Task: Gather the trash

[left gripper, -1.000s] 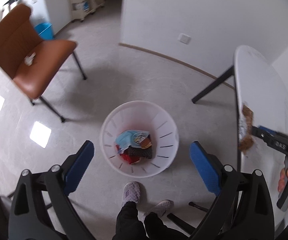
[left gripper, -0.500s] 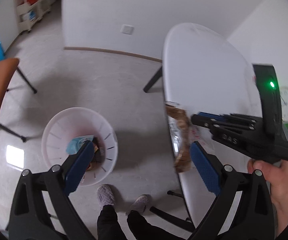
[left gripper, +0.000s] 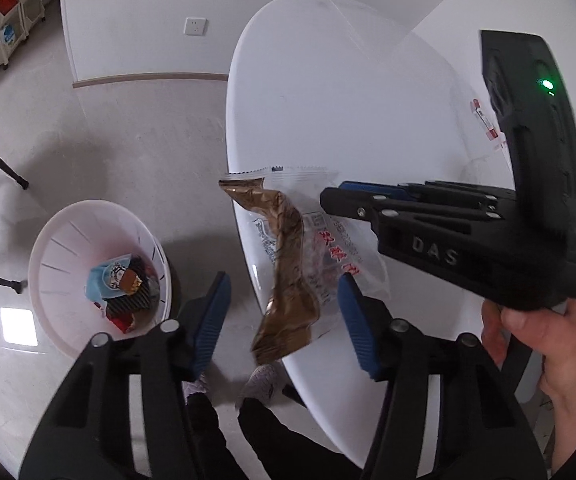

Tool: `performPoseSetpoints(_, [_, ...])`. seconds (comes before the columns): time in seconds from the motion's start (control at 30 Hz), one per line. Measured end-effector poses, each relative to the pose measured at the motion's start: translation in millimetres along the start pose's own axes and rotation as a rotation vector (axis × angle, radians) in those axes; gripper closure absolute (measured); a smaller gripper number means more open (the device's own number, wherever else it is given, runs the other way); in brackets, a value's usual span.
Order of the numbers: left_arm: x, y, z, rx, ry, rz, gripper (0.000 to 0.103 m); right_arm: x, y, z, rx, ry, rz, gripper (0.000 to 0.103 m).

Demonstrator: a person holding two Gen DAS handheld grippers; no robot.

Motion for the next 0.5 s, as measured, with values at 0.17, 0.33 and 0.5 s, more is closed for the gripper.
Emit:
performPoseSetpoints(0.17, [6.4,3.5,-8.2,0.034,0.005,0.009,0.056,-6.1,5.2,-6.8,0.021,-0.024,0.016,0.078])
performPoseSetpoints(0.33, [15.0,8.1,-20.7,0.05,0.029,0.032,0.056,-18.9,7.9,-15.5,0.064,-0.018,-0.007,0.05])
performPoseSetpoints(0.5, [25.8,4.2,-37.8,0.058,0.069,0.046,0.056,-35.8,12.2,-34.0,0.115,0.02,-0.031,0.04])
Point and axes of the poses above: each gripper's, at about its wrist camera, not at the fingertips, and x roughly the way its jaws point, z to its left, y to its underside, the point moved 7 cm from there along x, roughly the way its jaws point, and after that the axes turned 15 degrees about -z, right-handed, at the moved point
